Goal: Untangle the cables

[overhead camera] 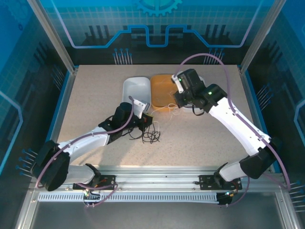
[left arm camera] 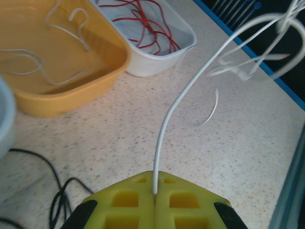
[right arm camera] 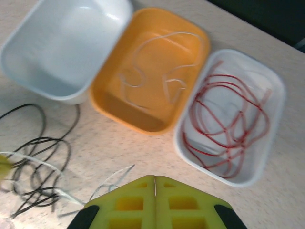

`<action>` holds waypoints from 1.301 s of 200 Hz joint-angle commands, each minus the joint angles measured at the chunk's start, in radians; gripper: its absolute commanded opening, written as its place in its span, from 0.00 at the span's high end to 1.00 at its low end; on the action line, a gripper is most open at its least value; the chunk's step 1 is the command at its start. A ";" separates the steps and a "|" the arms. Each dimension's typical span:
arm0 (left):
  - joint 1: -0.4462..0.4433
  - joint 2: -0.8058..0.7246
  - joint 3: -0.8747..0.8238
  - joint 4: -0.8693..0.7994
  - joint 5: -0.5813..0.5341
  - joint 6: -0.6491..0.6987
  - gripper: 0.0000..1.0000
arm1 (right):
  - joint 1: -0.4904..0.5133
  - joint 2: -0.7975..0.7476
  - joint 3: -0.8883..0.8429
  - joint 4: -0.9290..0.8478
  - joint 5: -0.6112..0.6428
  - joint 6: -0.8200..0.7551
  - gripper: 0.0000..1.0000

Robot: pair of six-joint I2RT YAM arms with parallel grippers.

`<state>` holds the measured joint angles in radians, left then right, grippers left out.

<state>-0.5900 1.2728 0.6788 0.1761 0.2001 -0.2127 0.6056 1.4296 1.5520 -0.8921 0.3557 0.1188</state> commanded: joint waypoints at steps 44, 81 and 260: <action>0.117 -0.220 -0.089 -0.281 -0.339 -0.134 1.00 | -0.087 -0.104 -0.079 -0.064 0.181 0.082 1.00; 0.244 -0.360 -0.119 -0.391 -0.397 -0.206 1.00 | -0.106 -0.133 -0.094 -0.074 0.194 0.088 1.00; 0.335 -0.577 -0.013 -0.556 -0.384 -0.181 1.00 | -0.110 0.159 0.013 0.191 -0.114 0.094 1.00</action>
<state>-0.2615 0.7200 0.6224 -0.3622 -0.2359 -0.4168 0.5079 1.5002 1.4872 -0.7856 0.3347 0.2024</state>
